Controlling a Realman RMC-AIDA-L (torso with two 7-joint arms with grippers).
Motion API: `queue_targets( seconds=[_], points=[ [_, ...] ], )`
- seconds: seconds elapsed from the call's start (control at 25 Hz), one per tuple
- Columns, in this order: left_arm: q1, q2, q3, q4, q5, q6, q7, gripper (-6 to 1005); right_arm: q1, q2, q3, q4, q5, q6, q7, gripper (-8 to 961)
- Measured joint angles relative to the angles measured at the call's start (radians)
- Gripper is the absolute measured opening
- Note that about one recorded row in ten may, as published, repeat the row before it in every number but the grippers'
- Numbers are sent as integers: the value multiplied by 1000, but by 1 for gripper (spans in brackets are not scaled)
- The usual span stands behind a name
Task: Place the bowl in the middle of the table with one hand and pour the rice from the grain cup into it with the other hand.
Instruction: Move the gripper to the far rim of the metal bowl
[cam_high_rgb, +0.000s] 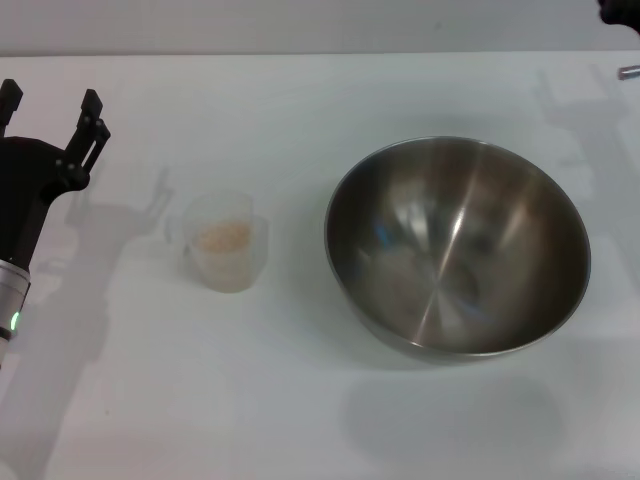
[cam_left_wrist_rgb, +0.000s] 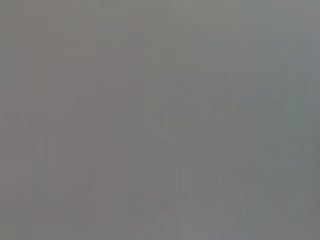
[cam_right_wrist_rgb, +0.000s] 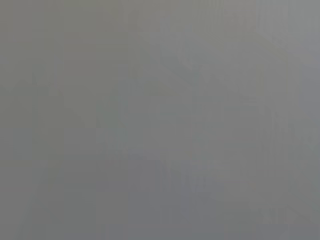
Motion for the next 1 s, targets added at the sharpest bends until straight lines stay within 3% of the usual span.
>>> queue_targets(
  seconds=[0.24,0.28,0.4,0.48,0.52,0.56,0.64,0.68,0.72,0.84,0.88,1.0],
  points=[
    [-6,0,0,7,-1,-2,-1,845,-109,-1,10,-400,-27,478,-3,741],
    [-7,0,-1,8,-1,-4,-1,845,-109,-1,10,-400,-27,478,-3,741],
    [-8,0,-6,9,-2,-5,-1,845,-184,6,36,-725,-64,862,-1,741],
    [-7,0,-8,9,-2,-5,-1,845,-212,7,82,-1002,-61,1281,-2,739],
    [-6,0,-10,9,-2,-5,-1,845,-210,7,100,-1072,-59,1406,-4,738],
    [-6,0,-10,9,-2,-5,-1,845,-210,7,100,-1072,-59,1406,-4,736],
    [-4,0,-12,9,-3,-3,-1,845,-190,5,140,-1190,-59,1653,-6,733],
    [-3,0,-13,9,-3,-2,-1,844,-145,1,194,-1286,-58,1900,-13,731],
    [-3,1,-15,9,-3,-2,-1,844,-145,1,194,-1286,-58,1900,-13,729],
    [-4,1,-22,10,-3,-2,-1,844,-47,0,298,-1356,-27,2245,-50,724],
    [-5,1,-25,10,-3,-3,-1,844,19,0,372,-1358,11,2432,-91,723],
    [-6,1,-26,10,-3,-1,-1,844,72,-1,418,-1336,26,2541,-122,718]
  ],
)
